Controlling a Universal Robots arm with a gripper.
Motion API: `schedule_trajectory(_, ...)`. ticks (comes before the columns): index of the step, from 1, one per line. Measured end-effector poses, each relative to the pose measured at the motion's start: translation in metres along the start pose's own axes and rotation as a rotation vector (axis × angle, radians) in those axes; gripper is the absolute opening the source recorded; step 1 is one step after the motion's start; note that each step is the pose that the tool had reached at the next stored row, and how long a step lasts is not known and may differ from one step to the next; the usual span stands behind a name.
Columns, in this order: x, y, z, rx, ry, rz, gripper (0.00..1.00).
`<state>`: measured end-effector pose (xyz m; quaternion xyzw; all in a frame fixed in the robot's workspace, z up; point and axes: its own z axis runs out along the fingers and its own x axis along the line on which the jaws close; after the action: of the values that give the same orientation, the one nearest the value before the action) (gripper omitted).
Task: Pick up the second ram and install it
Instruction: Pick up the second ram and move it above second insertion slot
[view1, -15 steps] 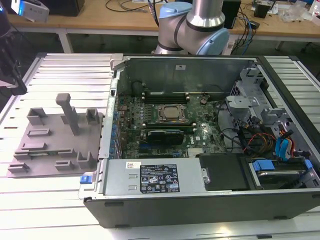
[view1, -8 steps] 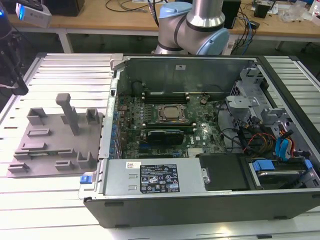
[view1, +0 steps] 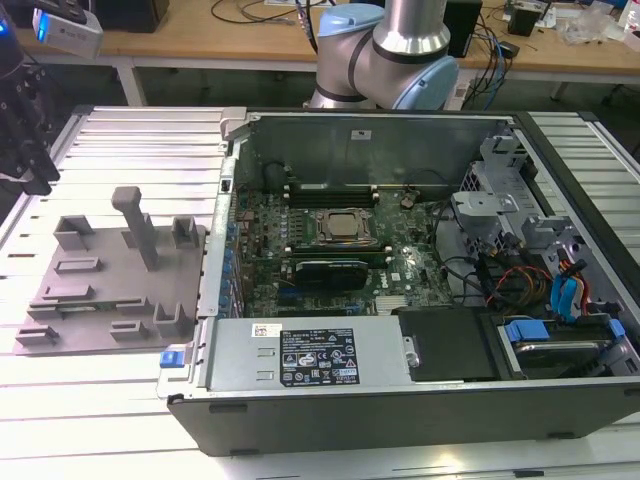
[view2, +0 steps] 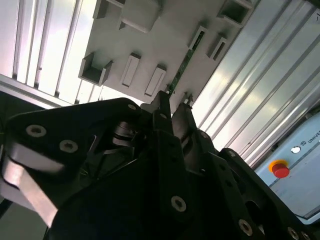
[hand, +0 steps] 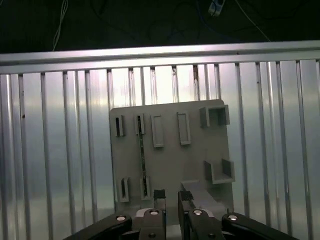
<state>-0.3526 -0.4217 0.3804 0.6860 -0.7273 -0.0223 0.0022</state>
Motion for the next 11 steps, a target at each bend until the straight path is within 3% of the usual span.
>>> schedule_trajectory(1, 0.0000, 0.0000, 0.0000, 0.0000, 0.0000, 0.000, 0.28)
schedule_trajectory(7, 0.0001, 0.0000, 0.0011, 0.0001, -0.0001, 0.000, 0.28)
schedule_trajectory(11, 0.0003, -0.0003, 0.0077, 0.0000, 0.0000, 0.000, 0.28)
